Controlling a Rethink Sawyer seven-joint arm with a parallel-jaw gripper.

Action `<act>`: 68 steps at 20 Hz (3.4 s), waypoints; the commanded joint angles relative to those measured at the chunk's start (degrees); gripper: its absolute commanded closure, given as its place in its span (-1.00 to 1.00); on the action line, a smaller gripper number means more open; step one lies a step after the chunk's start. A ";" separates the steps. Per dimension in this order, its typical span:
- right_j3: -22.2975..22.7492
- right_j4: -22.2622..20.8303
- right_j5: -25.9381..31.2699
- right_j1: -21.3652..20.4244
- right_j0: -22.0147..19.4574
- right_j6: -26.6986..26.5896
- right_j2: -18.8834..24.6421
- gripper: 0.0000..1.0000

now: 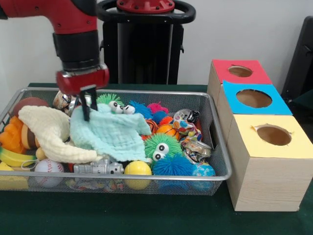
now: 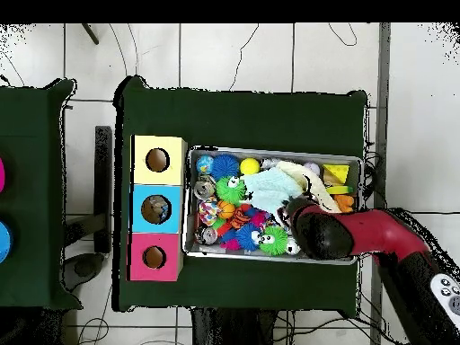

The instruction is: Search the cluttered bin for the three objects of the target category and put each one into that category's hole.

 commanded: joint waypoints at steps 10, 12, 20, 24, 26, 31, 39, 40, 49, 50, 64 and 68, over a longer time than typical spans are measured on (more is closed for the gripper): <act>-1.58 -7.43 13.34 -7.65 -4.80 -23.13 2.61 1.00; -1.99 -8.92 13.48 -7.21 -3.93 -22.34 1.72 1.00; -2.91 -11.69 16.56 -7.41 -2.14 -23.05 0.25 1.00; -3.20 -12.93 18.10 -8.15 -2.09 -24.70 -0.15 1.00; -3.23 -13.37 18.50 -8.45 -2.32 -25.43 -0.04 1.00; -3.22 -14.63 18.92 -8.91 -2.06 -25.16 0.01 1.00; -3.21 -15.49 18.94 -8.99 -0.93 -23.37 -0.09 1.00; -3.17 -15.49 18.93 -9.01 -0.90 -23.36 -0.08 1.00; -3.38 -15.69 18.87 -8.91 -0.83 -23.19 -0.26 1.00; -3.36 -15.72 18.89 -8.93 -0.77 -23.17 -0.27 1.00; -2.67 -5.40 27.38 -8.30 -2.38 -26.12 2.36 1.00; -1.99 3.52 37.63 -8.51 -5.26 -31.87 5.50 1.00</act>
